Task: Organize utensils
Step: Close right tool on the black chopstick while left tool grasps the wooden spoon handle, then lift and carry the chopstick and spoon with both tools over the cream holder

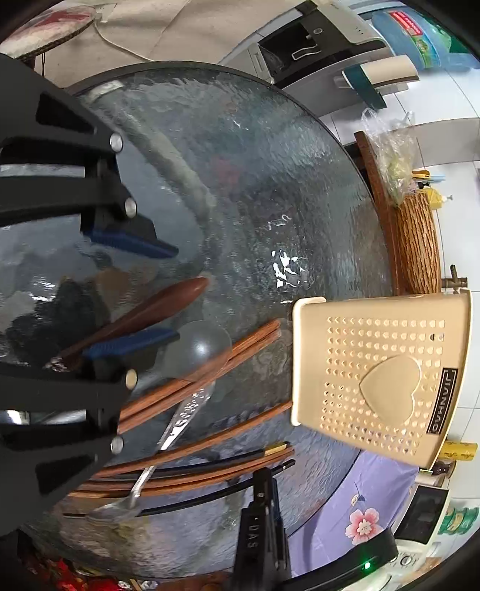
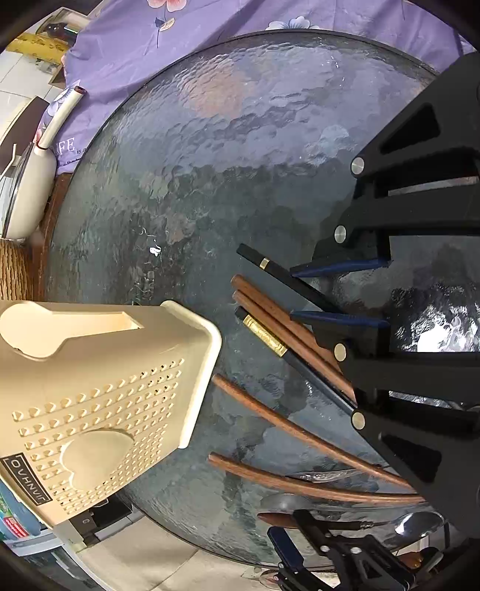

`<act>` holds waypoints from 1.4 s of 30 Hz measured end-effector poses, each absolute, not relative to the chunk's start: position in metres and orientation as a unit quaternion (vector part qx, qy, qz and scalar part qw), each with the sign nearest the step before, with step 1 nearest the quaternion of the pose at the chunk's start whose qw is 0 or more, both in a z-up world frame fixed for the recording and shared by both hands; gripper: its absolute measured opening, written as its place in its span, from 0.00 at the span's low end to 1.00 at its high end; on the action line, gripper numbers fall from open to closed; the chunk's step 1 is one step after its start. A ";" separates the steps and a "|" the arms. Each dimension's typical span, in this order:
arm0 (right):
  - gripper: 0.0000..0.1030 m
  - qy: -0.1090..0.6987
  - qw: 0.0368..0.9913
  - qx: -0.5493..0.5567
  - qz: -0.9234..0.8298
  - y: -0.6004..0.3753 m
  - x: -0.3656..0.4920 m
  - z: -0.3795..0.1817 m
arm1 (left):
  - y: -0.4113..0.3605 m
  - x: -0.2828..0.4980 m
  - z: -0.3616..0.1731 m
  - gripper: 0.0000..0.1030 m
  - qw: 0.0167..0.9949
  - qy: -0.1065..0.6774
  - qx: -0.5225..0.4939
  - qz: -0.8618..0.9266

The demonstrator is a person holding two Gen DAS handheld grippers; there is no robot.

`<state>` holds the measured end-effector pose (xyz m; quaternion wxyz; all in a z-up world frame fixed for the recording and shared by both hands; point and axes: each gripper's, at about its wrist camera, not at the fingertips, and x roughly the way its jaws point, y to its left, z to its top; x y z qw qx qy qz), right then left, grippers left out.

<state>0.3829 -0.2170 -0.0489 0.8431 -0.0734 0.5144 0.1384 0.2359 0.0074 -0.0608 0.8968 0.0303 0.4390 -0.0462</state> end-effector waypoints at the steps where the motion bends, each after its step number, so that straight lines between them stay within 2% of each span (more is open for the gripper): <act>1: 0.19 0.515 0.843 -0.074 0.137 -0.215 0.385 -0.049 | 0.006 0.238 -0.061 0.30 0.896 0.441 0.031 -0.047; 4: 0.16 0.515 0.844 -0.072 0.133 -0.211 0.387 -0.050 | 0.004 0.241 -0.060 0.22 0.894 0.444 0.033 -0.050; 16: 0.10 0.510 0.849 -0.022 0.134 -0.221 0.391 -0.051 | 0.000 0.255 -0.059 0.15 0.893 0.447 0.009 -0.046; 22: 0.09 0.500 0.855 0.027 0.136 -0.235 0.401 -0.053 | 0.005 0.264 -0.055 0.14 0.893 0.449 -0.010 -0.042; 31: 0.08 0.446 0.883 0.061 0.135 -0.251 0.407 -0.031 | 0.015 0.268 -0.032 0.14 0.903 0.425 -0.034 -0.049; 42: 0.08 0.329 0.931 0.044 0.151 -0.252 0.374 0.037 | 0.024 0.257 0.004 0.14 0.916 0.389 -0.061 -0.070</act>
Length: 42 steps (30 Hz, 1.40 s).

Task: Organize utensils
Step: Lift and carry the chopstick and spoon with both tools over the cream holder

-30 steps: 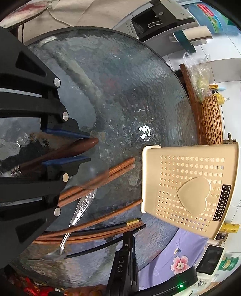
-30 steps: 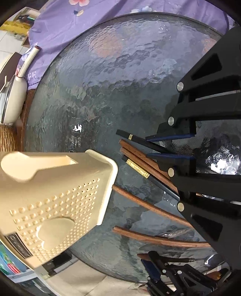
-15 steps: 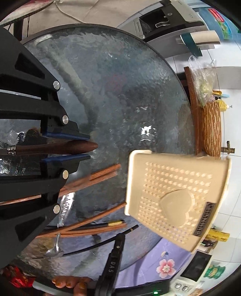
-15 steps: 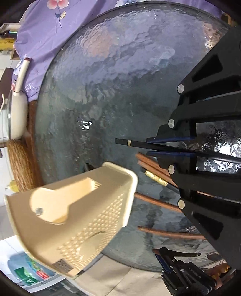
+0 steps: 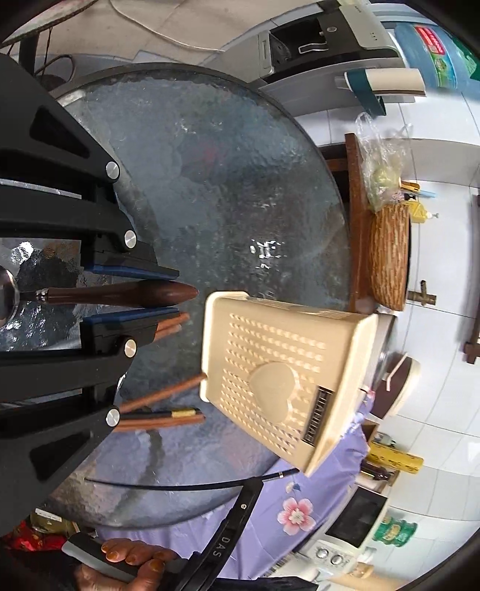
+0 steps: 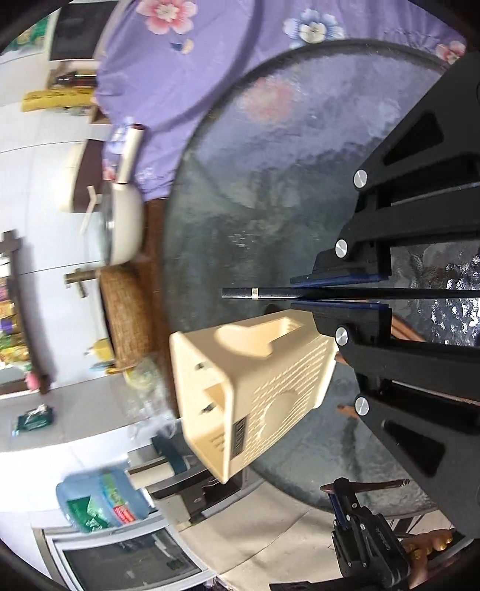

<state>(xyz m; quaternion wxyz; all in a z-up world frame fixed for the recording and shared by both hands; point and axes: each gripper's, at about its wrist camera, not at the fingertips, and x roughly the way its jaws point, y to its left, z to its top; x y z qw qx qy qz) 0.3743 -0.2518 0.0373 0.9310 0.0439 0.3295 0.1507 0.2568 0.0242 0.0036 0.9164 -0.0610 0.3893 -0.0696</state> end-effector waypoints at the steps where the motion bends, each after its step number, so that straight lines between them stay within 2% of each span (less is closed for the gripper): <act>1: 0.08 0.324 0.933 0.043 0.151 -0.253 0.371 0.042 | 0.024 0.255 0.007 0.14 0.918 0.386 -0.061 -0.071; 26: 0.08 0.233 0.946 0.028 0.224 -0.270 0.288 0.116 | 0.020 0.205 0.077 0.14 0.946 0.304 -0.039 -0.103; 36: 0.08 0.242 0.937 0.039 0.251 -0.263 0.292 0.145 | 0.012 0.211 0.114 0.14 0.949 0.287 -0.032 -0.124; 42: 0.08 0.231 0.934 0.057 0.266 -0.255 0.307 0.182 | 0.007 0.232 0.146 0.14 0.951 0.277 -0.042 -0.129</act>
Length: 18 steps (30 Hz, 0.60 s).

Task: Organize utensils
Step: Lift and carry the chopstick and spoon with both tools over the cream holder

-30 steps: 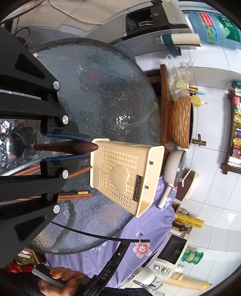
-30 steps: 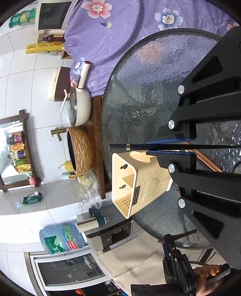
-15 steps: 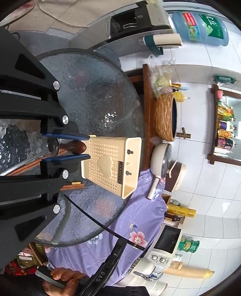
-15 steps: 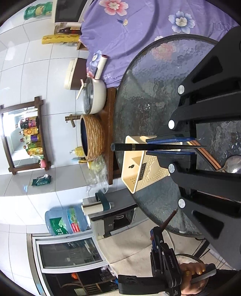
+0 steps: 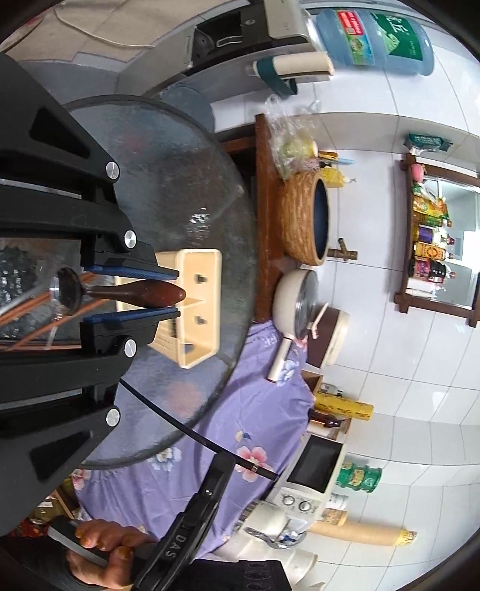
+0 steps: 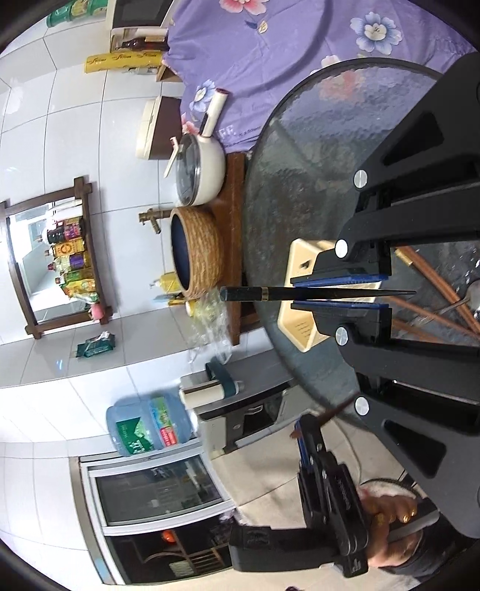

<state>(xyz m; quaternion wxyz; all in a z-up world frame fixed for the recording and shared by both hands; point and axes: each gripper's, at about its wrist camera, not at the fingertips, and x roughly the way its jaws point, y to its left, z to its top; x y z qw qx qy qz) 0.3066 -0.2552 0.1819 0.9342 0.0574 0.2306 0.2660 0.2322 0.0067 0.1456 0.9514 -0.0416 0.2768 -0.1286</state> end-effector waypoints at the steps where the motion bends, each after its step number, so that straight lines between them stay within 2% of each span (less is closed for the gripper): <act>1: 0.08 0.228 0.934 0.061 0.267 -0.254 0.309 0.187 | 0.006 0.237 0.155 0.14 0.953 0.272 -0.044 -0.127; 11: 0.08 0.162 0.953 0.075 0.243 -0.246 0.335 0.254 | -0.004 0.289 0.227 0.14 0.973 0.211 -0.045 -0.086; 18: 0.08 0.146 0.965 0.073 0.205 -0.239 0.357 0.250 | -0.012 0.329 0.209 0.14 0.971 0.226 -0.053 -0.065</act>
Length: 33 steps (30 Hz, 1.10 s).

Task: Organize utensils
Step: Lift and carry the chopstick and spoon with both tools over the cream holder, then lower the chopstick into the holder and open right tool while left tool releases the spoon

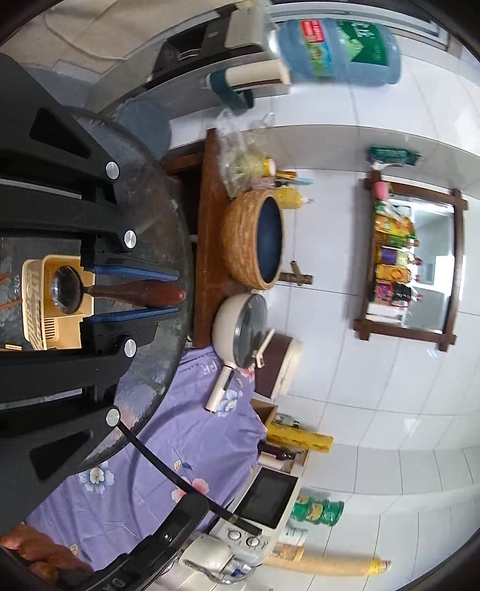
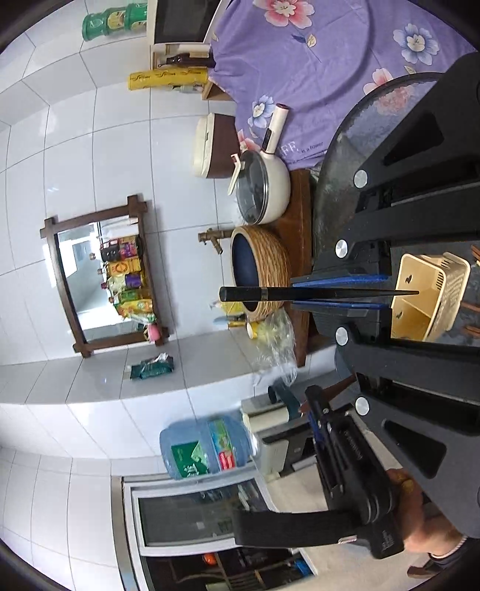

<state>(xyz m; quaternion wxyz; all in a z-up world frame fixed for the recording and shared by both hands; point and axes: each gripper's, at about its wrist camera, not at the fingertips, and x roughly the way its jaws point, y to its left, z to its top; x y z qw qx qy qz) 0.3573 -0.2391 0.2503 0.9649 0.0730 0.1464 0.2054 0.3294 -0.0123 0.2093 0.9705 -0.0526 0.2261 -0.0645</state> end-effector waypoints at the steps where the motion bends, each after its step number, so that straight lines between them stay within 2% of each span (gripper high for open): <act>1: 0.08 0.151 0.965 0.072 0.203 -0.238 0.361 0.245 | -0.013 0.334 0.202 0.14 0.970 0.229 -0.055 -0.064; 16: 0.08 0.219 0.953 0.060 0.198 -0.224 0.391 0.160 | -0.015 0.352 0.118 0.14 0.956 0.283 -0.057 -0.055; 33: 0.08 0.245 0.949 0.064 0.188 -0.222 0.401 0.135 | -0.014 0.359 0.078 0.14 0.946 0.318 -0.043 -0.044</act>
